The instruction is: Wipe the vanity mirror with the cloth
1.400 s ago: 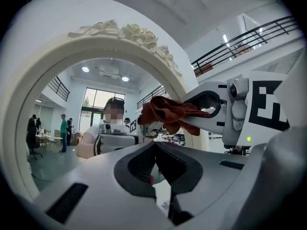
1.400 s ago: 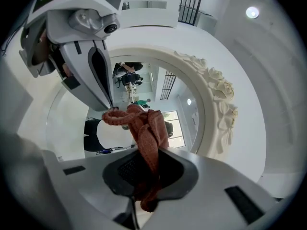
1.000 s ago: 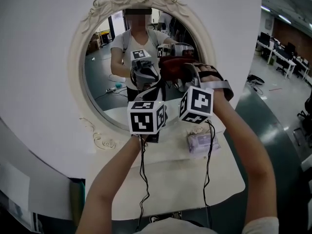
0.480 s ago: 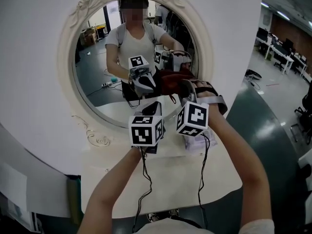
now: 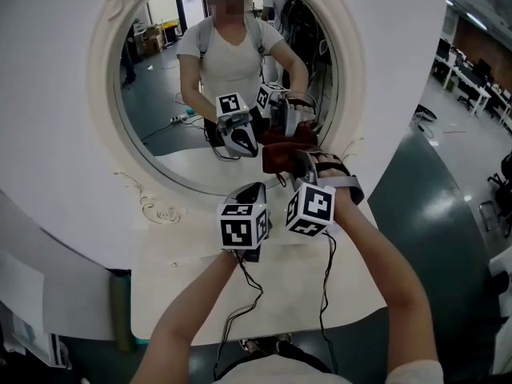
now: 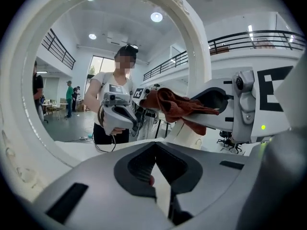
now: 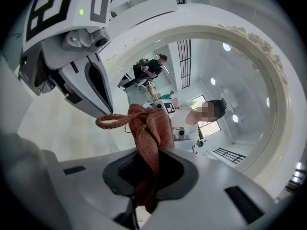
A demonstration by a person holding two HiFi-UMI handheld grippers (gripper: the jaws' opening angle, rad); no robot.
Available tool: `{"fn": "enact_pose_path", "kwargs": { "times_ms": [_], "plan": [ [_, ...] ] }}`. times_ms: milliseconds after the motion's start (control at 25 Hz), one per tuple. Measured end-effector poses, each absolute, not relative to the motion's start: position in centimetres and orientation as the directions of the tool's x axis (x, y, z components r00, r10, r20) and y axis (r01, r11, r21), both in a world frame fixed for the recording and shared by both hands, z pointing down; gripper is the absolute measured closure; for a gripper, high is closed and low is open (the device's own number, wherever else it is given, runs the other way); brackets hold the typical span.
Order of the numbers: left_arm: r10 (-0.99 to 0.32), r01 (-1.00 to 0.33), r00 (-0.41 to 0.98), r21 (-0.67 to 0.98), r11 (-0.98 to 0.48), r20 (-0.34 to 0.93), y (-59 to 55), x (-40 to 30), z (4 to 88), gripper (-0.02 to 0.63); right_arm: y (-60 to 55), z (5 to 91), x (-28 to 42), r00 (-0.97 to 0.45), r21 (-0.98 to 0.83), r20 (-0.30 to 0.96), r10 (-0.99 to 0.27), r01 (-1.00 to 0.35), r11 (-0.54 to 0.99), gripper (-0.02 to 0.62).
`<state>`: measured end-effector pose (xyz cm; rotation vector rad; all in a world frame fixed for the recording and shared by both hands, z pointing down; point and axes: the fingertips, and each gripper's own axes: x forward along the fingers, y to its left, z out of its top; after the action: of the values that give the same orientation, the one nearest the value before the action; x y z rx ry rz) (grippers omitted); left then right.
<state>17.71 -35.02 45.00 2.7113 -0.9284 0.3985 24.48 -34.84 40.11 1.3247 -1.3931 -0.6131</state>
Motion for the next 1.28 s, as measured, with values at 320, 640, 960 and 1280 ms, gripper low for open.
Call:
{"fn": "enact_pose_path", "kwargs": {
  "times_ms": [320,640,960,1280],
  "plan": [
    [-0.563,-0.661,0.727,0.182,-0.728,0.393,-35.0,15.3,50.0,0.595,-35.3,46.2,22.4,0.137,0.839,0.432,-0.892,-0.424,0.341,0.535],
    [-0.561,-0.684,0.703,0.2,-0.702,0.438,-35.0,13.1,53.1,0.595,-36.0,50.8,19.6,0.093,0.788,0.513,-0.854,-0.445,0.425,0.535],
    [-0.571,-0.708,0.68,0.21,-0.674,0.46,-35.2,10.9,54.5,0.595,-36.5,53.7,17.6,0.076,0.748,0.571,-0.818,-0.458,0.48,0.535],
    [-0.58,-0.719,0.672,0.219,-0.66,0.46,-35.2,9.8,54.6,0.595,-36.6,53.9,17.8,0.076,0.738,0.575,-0.815,-0.478,0.477,0.535]
  ]
}}
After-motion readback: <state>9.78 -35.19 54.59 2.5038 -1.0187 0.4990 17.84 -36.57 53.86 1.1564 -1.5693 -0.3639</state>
